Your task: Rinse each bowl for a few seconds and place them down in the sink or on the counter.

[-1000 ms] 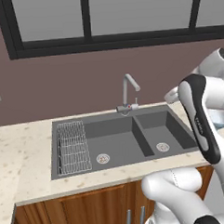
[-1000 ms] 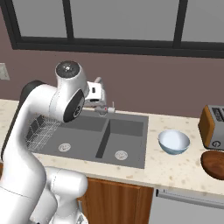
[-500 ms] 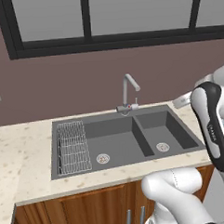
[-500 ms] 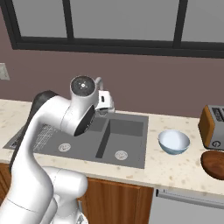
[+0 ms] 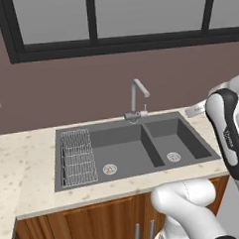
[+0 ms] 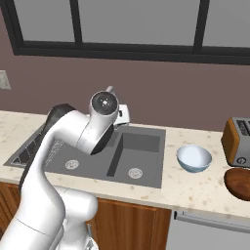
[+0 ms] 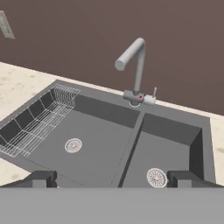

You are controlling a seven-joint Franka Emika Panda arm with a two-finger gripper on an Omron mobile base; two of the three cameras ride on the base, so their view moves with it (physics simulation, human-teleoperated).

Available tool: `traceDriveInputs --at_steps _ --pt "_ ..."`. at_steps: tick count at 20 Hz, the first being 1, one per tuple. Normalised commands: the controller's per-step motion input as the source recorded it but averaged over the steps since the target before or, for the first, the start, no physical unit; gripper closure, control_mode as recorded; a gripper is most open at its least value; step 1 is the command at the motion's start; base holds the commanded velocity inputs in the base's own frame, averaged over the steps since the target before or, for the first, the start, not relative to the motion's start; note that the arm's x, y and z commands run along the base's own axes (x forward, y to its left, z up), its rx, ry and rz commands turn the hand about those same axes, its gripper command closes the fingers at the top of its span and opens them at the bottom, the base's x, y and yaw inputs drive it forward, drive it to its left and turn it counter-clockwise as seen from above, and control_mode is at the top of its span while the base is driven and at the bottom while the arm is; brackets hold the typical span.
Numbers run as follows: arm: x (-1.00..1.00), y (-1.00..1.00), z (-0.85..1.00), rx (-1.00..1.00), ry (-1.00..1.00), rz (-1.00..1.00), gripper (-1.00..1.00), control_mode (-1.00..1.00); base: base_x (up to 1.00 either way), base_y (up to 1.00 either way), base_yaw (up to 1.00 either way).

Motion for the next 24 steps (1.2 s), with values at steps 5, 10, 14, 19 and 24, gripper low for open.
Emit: traceDriveInputs --at_steps 5,10,14,19,24 --pt "0.18 0.00 -0.13 0.01 -0.02 0.05 -1.00 -1.00 0.00 0.00 0.00" --pt "0.09 -0.02 -0.15 0.01 -0.08 0.06 -1.00 -1.00 0.00 0.00 0.00" --pt "0.07 0.00 -0.15 0.04 -0.17 0.06 -1.00 -1.00 0.00 0.00 0.00" --pt "0.10 0.00 -0.13 0.05 -0.16 0.04 -1.00 -1.00 0.00 0.00 0.00" --pt "0.16 0.00 -0.14 0.05 -0.11 0.03 -1.00 -1.00 0.00 0.00 0.00"
